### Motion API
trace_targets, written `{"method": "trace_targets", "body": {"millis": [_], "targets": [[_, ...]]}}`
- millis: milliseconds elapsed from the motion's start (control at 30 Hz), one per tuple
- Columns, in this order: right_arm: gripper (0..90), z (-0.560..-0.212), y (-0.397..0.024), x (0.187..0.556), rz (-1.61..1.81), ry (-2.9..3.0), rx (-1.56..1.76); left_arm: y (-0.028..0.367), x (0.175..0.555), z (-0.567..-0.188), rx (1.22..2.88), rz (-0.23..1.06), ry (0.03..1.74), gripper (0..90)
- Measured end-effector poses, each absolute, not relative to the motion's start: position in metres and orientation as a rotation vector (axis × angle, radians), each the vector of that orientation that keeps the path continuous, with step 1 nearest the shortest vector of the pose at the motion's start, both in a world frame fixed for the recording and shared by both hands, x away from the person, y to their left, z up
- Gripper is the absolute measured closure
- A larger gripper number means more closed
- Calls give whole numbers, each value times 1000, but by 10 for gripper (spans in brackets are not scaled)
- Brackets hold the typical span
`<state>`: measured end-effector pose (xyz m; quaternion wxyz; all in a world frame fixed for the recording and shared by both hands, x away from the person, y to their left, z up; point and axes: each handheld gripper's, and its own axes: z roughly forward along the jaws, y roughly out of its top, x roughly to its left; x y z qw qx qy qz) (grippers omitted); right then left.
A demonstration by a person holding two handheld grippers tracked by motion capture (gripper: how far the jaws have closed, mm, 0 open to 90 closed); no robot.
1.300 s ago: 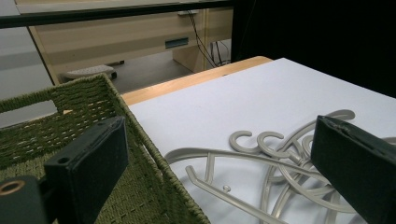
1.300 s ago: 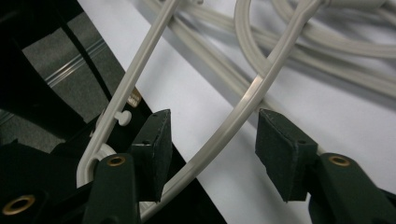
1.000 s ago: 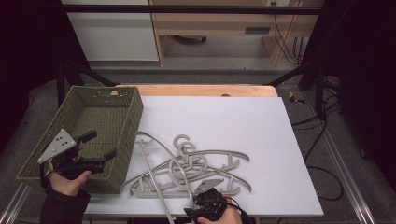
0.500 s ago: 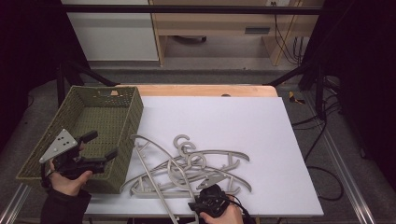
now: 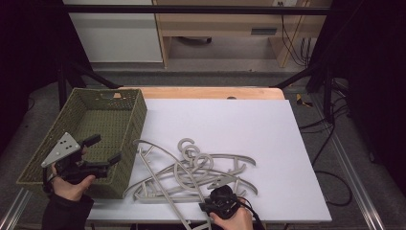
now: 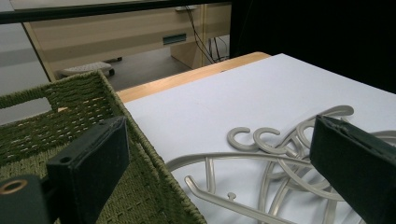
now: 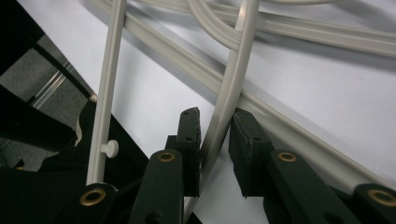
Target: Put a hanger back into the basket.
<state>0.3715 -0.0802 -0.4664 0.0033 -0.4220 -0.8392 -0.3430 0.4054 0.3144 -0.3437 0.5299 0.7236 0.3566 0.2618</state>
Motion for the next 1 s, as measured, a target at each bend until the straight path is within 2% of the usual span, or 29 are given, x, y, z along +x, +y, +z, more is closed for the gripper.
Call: {"method": "trace_targets", "body": {"millis": [367, 1000], "targets": [[819, -455, -106, 380, -1150, -2557, -1466, 314, 406, -344, 1727, 626, 852, 48], [825, -425, -154, 394, -1270, -2529, -1432, 309, 405, -343, 1749, 617, 833, 51]]}}
